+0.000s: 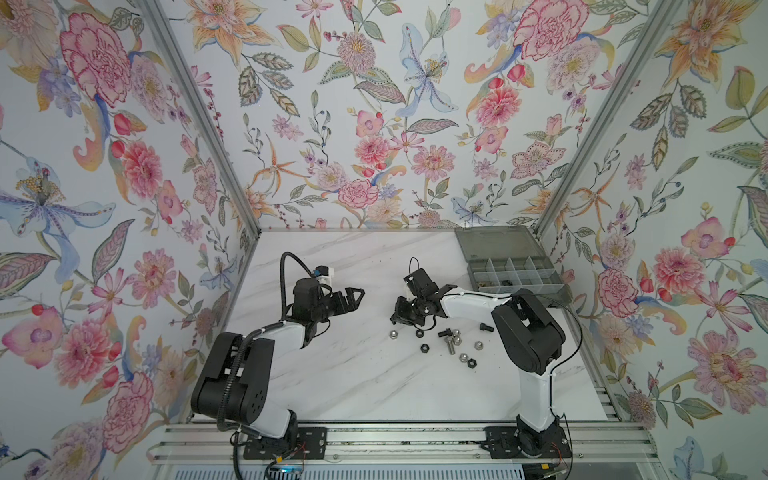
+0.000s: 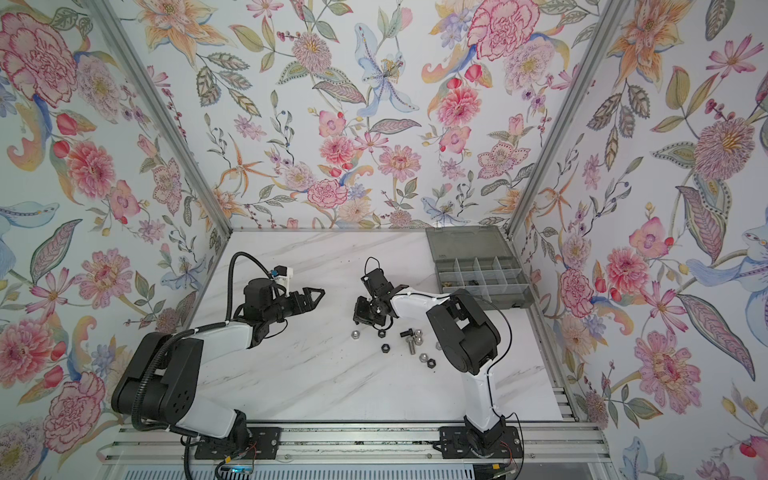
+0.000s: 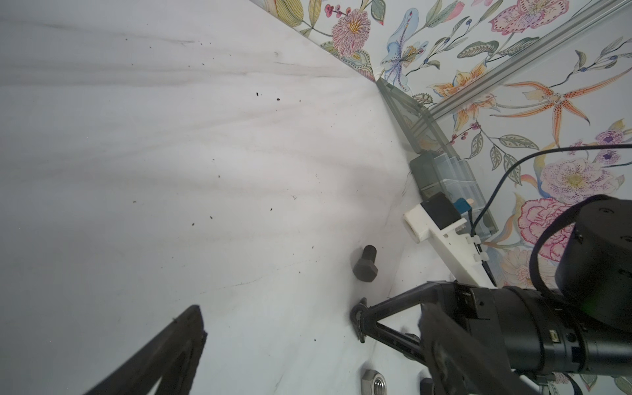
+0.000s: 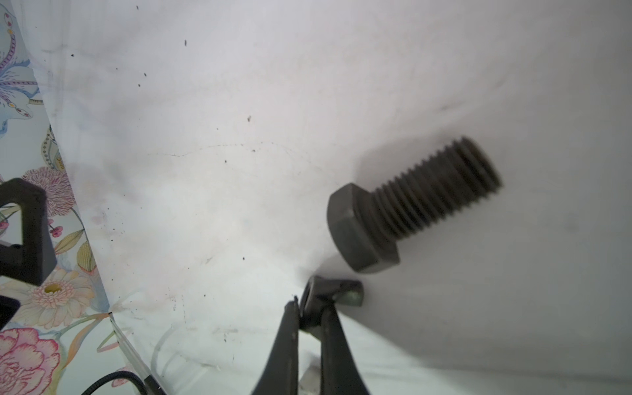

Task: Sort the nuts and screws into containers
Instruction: 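Close the right gripper on the black wing nut and lift it, then carry the black wing nut with the right gripper over the organizer box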

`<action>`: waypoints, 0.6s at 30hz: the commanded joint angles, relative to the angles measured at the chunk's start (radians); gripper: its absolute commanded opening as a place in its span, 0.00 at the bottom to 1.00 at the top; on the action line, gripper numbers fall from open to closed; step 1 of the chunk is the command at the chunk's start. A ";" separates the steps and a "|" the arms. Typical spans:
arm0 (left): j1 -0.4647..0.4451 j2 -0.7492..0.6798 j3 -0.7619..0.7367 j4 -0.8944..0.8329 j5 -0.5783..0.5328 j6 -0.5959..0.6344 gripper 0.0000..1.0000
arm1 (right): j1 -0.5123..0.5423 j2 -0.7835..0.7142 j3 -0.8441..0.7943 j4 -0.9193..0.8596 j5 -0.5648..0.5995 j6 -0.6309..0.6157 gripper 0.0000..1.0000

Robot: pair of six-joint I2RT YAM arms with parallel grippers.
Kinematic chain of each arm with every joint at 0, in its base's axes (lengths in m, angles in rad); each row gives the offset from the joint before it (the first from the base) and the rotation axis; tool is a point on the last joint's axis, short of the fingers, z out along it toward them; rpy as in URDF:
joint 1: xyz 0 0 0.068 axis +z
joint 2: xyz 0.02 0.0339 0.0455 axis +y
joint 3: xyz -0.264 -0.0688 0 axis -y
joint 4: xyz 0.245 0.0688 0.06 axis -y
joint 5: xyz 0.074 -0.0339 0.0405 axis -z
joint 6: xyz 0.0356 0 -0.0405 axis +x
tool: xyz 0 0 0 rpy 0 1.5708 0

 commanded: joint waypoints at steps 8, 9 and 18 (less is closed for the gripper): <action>-0.009 0.008 -0.004 0.011 0.021 -0.005 0.99 | -0.030 -0.166 -0.049 -0.071 0.006 -0.160 0.00; -0.009 0.008 -0.004 0.013 0.021 -0.006 0.99 | -0.065 -0.188 -0.054 -0.077 0.006 -0.168 0.00; -0.009 0.017 0.000 0.026 0.030 -0.015 0.99 | -0.211 -0.412 -0.160 -0.124 -0.008 -0.205 0.00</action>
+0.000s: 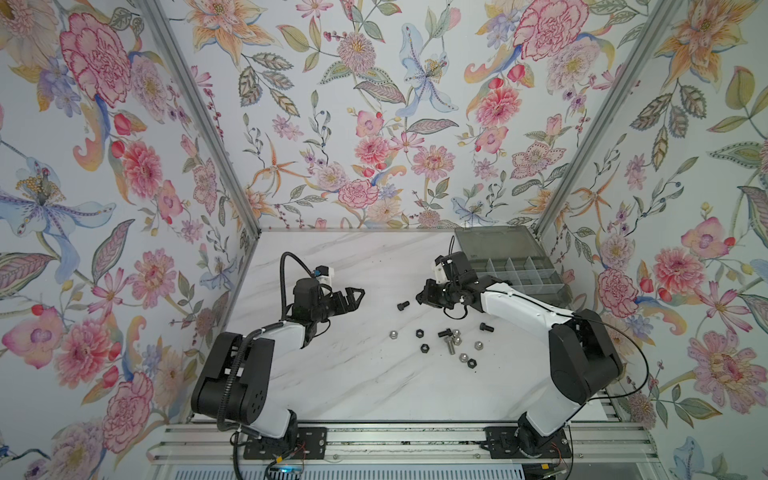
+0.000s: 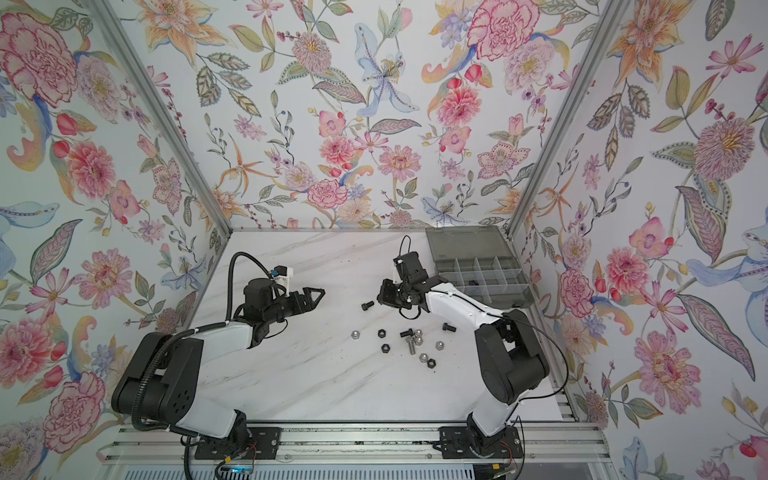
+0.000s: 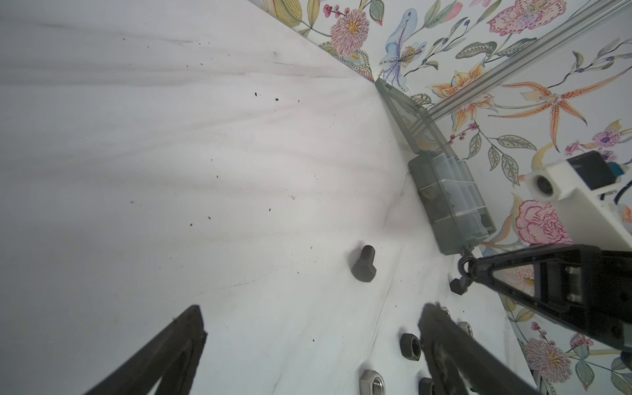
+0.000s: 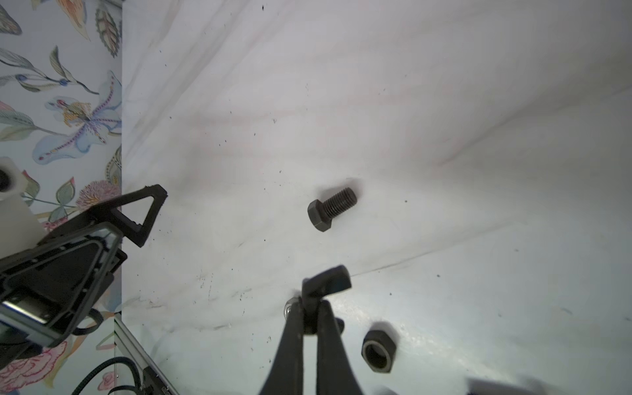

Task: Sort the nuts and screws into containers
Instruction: 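Carry the black wing nut with the right gripper over the organizer box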

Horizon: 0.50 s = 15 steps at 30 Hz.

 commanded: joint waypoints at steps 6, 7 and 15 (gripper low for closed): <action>-0.009 0.014 -0.002 0.021 0.027 -0.008 1.00 | -0.164 -0.166 -0.090 -0.075 0.013 -0.066 0.00; -0.009 0.013 -0.003 0.019 0.027 -0.009 0.99 | -0.196 -0.181 -0.090 -0.091 0.027 -0.078 0.00; -0.008 0.016 0.000 0.022 0.031 -0.009 0.99 | -0.525 -0.199 -0.096 -0.120 0.027 -0.148 0.00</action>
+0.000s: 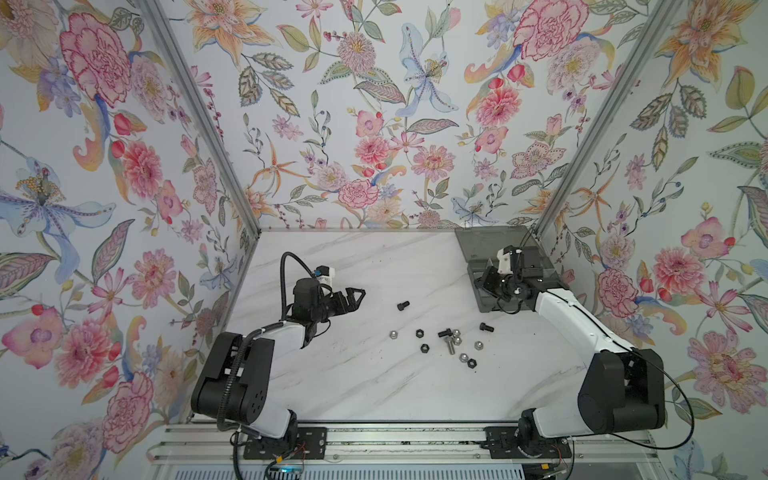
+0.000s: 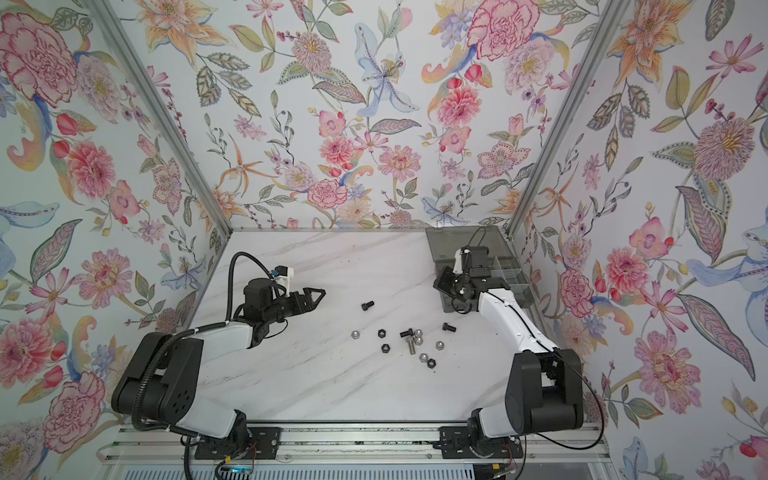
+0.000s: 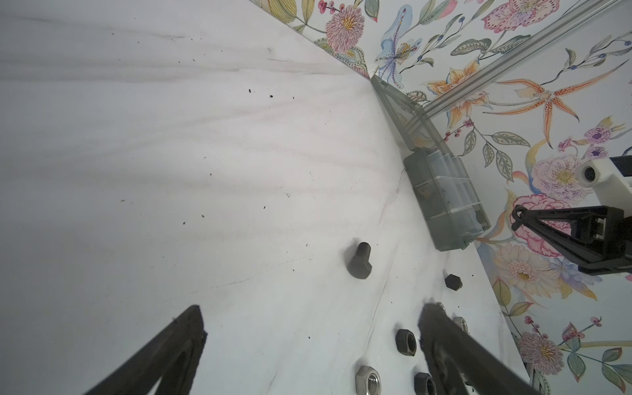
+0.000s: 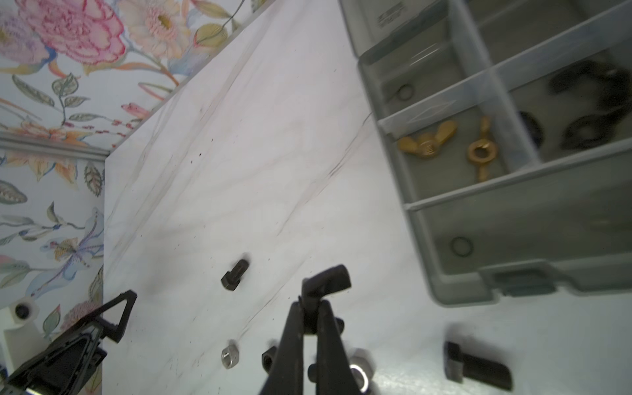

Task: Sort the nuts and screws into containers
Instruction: 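Carry the black wing nut with the right gripper over the organizer box, then lower the black wing nut into the compartment and open the right gripper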

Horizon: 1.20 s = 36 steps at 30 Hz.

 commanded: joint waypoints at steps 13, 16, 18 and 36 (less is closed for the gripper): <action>-0.008 0.021 0.004 0.024 0.015 -0.013 0.99 | -0.257 0.296 0.217 -0.040 0.034 -0.095 0.00; -0.009 0.016 0.006 0.018 0.015 -0.010 0.99 | -0.257 0.357 0.269 -0.040 0.045 -0.089 0.00; -0.009 0.014 0.008 0.012 0.010 -0.006 0.99 | -0.257 0.390 0.295 -0.041 0.044 -0.085 0.00; -0.009 0.020 0.015 0.008 0.013 -0.004 0.99 | -0.204 0.502 0.340 -0.040 0.057 -0.084 0.33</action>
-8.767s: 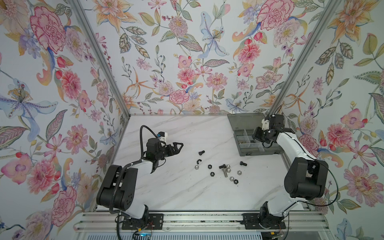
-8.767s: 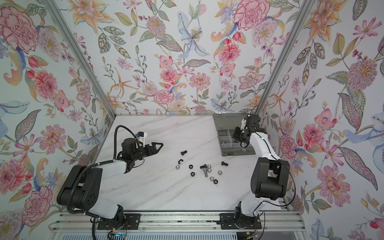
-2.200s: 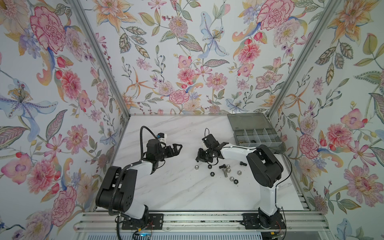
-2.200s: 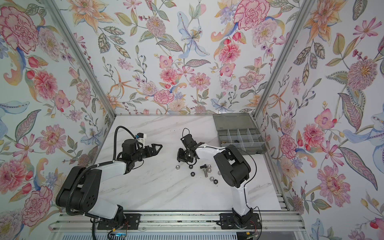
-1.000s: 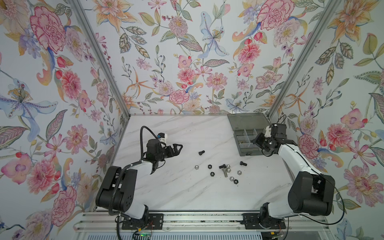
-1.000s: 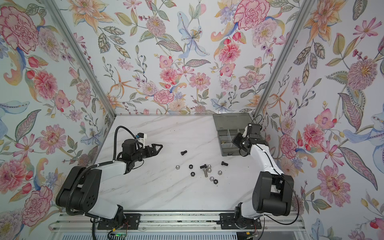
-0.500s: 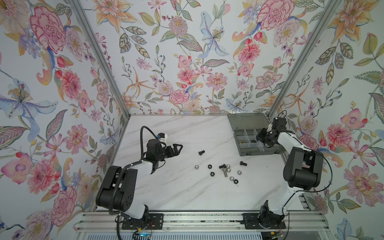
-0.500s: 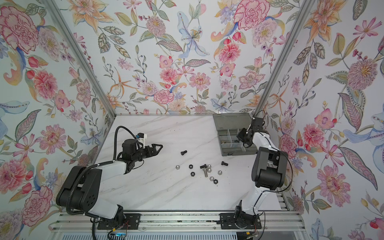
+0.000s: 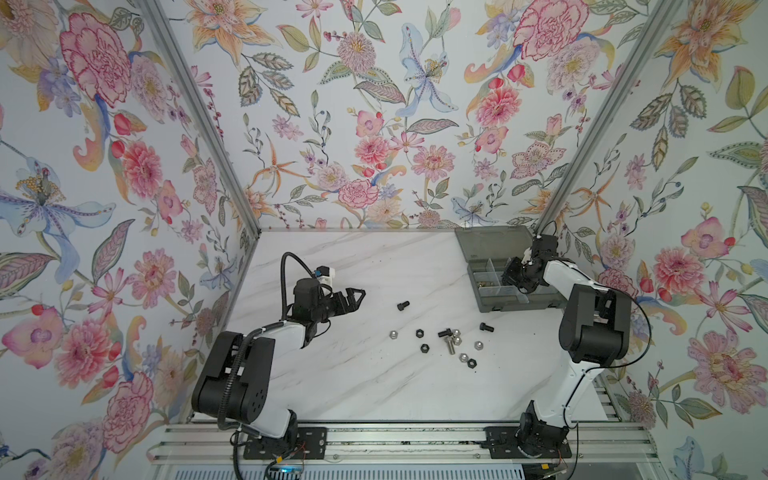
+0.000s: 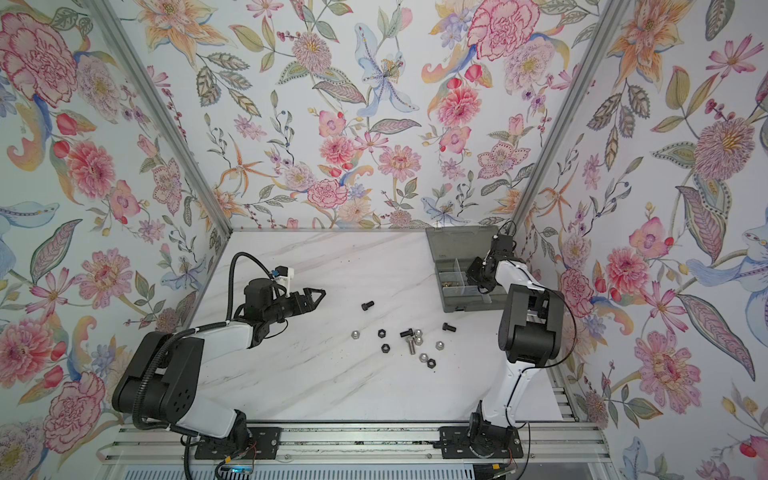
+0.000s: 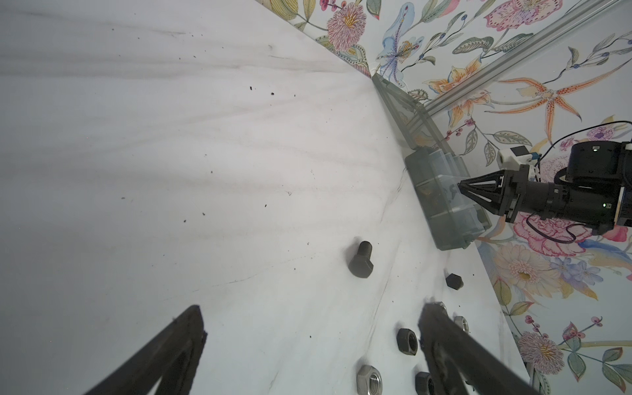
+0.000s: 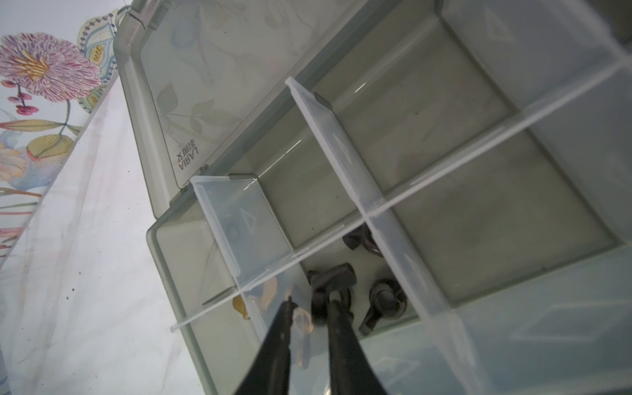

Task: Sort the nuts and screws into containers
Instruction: 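Lower the black wing nut into the compartment and open the right gripper, then move the right gripper back to the pile above a black hex nut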

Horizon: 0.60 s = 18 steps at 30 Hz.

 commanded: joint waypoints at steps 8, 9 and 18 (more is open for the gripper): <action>-0.009 0.011 0.011 0.008 0.007 -0.003 0.99 | -0.005 -0.086 -0.036 -0.021 0.000 -0.027 0.39; -0.009 0.011 0.011 0.008 0.007 -0.004 0.99 | -0.002 -0.105 -0.048 -0.027 -0.005 -0.034 0.39; -0.008 0.015 0.019 0.014 0.012 -0.007 1.00 | 0.065 -0.295 -0.214 -0.085 -0.081 -0.091 0.40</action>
